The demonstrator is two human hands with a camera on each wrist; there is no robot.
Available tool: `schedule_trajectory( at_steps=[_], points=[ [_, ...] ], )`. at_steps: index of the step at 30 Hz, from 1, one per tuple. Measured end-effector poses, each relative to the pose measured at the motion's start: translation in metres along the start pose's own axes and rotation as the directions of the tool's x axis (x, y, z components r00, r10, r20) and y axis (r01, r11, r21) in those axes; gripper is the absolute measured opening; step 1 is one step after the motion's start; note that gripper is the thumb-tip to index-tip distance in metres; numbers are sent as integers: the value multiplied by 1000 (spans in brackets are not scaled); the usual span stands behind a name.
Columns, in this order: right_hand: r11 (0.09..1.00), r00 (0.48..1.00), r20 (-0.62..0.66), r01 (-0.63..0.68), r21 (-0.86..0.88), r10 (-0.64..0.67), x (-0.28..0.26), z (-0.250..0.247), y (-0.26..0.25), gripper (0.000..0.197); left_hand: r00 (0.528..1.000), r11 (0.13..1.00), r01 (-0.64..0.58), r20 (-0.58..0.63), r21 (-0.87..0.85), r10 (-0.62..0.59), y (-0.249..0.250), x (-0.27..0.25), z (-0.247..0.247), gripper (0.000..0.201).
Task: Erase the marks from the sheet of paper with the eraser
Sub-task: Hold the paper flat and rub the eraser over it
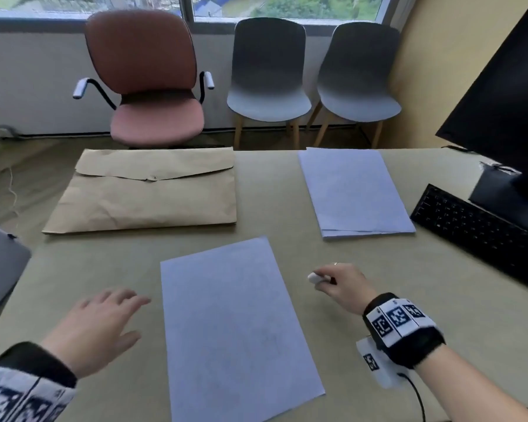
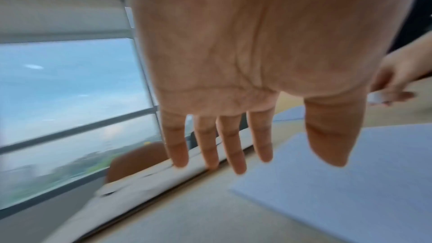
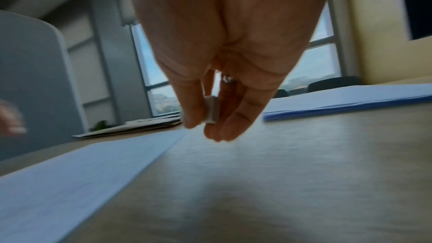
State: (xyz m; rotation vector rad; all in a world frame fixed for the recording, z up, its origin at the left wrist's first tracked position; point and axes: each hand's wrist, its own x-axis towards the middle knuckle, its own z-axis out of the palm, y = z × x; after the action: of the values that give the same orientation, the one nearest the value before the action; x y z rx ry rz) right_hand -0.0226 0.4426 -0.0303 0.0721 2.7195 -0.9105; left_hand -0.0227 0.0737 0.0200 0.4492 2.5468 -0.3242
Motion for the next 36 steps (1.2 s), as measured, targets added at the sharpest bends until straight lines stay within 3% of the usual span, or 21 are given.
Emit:
schedule_trajectory(
  at_steps=[1,6,9,16,20,22,25,29,32,36],
  points=[
    [1000,999,37,23,17,-23,-1,6,-4,22,998,998,-58,-30,28,58,15,9,-7,61],
    [986,951,263,164,7,-160,-9,29,-12,20,961,959,-274,50,76,271,64,48,9,86],
    [972,910,349,237,1,-222,-17,38,-10,16,944,945,-323,85,44,319,77,55,21,96],
    [937,887,398,316,-152,-235,-37,47,-16,9,927,928,-370,79,40,366,68,46,37,82],
    [930,922,297,311,-194,-246,-42,54,-29,20,941,934,-334,2,-125,337,70,38,41,69],
    [957,948,208,269,-110,-242,-41,58,-38,19,953,935,-304,-58,-183,298,77,36,41,62],
    [983,960,216,180,25,-181,-39,65,-49,21,966,951,-249,-120,-182,230,91,36,41,63],
    [982,953,246,186,-12,-178,-35,78,-61,20,972,966,-205,-152,-157,182,108,41,41,81],
    [982,959,232,181,-57,-163,-27,84,-66,20,974,969,-222,-73,-112,215,113,48,39,108],
    [981,971,187,168,-96,-148,-16,85,-68,23,978,973,-211,-9,-91,211,117,54,35,114]
  ],
)
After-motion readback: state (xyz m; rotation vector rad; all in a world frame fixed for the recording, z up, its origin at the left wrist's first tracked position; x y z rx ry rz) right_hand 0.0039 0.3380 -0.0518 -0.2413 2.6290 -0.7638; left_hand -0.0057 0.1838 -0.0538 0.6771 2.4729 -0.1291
